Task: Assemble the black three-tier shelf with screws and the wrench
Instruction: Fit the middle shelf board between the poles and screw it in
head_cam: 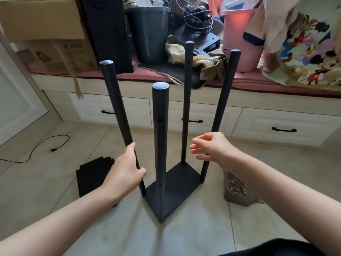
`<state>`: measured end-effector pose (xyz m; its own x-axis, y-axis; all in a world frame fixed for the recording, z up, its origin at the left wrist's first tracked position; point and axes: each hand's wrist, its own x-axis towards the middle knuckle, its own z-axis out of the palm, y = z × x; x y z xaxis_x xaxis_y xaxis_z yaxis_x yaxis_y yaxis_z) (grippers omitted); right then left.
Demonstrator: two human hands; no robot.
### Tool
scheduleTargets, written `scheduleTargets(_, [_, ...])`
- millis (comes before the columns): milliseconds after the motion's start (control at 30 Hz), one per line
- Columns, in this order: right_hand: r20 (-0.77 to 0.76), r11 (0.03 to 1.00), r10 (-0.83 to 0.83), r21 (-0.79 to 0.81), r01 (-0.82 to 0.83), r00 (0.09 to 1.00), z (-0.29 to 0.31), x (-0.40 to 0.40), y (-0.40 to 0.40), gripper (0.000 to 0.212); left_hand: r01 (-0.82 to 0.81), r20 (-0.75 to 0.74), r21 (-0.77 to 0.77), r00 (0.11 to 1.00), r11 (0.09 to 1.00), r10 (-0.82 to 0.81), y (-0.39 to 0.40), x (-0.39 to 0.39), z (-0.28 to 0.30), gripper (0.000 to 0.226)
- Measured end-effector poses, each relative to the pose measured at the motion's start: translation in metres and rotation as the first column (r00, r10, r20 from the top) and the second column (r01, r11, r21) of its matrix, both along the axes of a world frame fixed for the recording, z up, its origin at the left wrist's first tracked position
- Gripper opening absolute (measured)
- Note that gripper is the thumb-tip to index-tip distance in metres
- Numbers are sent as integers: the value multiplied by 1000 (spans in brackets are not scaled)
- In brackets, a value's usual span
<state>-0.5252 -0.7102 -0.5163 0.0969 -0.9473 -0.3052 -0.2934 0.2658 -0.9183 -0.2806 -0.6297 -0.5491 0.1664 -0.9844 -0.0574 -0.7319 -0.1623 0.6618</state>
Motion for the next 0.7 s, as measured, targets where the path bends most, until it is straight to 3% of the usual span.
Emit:
scheduleTargets(167, [-91,977,-206,31,210,974,-20,-23,-46,25,262,-92,-36,960,964,-264,11,-17,4,57])
scheduleTargets(267, [-311,972,-235,-64,227,921,-26,-31,-70,48,272,-138,-16,953,962,-271,13,-26,3,51])
scheduleTargets(367, [-353,977,-194,-149,150,915,-26,-36,-84,64,219,-176,-67,958,973,-228,11,-31,-3,33])
scheduleTargets(533, [-333,974,-161,-206,95,929,-27,-42,-94,39,196,-172,-83,963,977,-208,9,-32,-4,21])
scheduleTargets(700, [-397,960,-168,-275,58,902,-30,-52,-83,39,187,-129,-93,972,978,-198,4,-32,-1,18])
